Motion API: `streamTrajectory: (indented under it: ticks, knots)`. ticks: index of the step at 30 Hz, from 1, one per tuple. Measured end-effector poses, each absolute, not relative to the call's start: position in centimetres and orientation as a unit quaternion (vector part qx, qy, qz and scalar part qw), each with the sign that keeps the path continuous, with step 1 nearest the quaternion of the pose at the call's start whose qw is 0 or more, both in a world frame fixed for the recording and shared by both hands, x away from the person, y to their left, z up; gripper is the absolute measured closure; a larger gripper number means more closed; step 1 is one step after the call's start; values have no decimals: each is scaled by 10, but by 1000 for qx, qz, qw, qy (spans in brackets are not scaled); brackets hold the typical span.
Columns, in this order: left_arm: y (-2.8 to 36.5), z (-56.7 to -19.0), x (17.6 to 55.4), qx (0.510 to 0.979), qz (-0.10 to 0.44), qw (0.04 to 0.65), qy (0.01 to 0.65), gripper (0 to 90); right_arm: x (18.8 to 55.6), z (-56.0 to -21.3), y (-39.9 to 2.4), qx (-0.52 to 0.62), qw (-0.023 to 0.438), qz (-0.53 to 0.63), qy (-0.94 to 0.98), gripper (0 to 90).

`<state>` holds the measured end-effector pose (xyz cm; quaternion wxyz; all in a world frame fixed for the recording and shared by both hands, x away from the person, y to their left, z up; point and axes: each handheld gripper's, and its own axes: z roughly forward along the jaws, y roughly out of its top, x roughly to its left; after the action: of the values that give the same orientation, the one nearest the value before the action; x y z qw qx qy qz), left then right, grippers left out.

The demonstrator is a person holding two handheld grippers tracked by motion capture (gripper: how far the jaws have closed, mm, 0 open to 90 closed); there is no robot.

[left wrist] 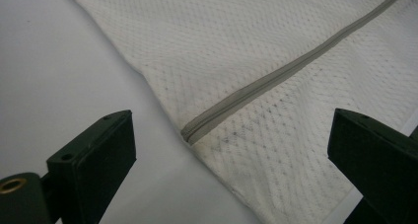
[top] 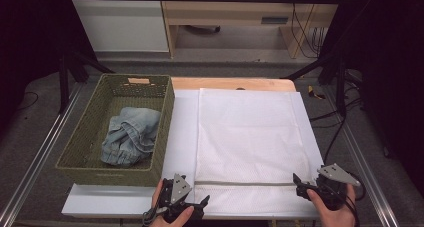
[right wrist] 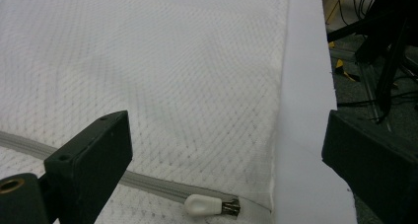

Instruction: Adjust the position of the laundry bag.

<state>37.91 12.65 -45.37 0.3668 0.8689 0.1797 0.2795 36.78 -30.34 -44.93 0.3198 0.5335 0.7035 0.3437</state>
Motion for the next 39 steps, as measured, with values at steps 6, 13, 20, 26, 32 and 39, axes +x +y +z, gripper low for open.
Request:
streamTrajectory:
  ticks: [6, 13, 20, 26, 32, 39]
  knots:
    - [123, -450, 375, 863, 279, 377, 189, 48, 367, -451, -303, 534, 320, 339, 705, 54]
    - [110, -435, 392, 866, 271, 378, 186, 73, 367, -449, -303, 540, 334, 340, 694, 63]
    - [103, -420, 426, 854, 246, 392, 237, 69, 365, -448, -309, 546, 351, 344, 678, 59]
    - [84, -410, 446, 879, 282, 323, 208, 75, 363, -444, -298, 533, 359, 351, 680, 63]
    - [74, -411, 468, 886, 289, 290, 214, 93, 362, -442, -286, 516, 360, 347, 695, 69]
    - [80, -409, 503, 901, 279, 269, 193, 106, 364, -441, -280, 509, 361, 340, 704, 76]
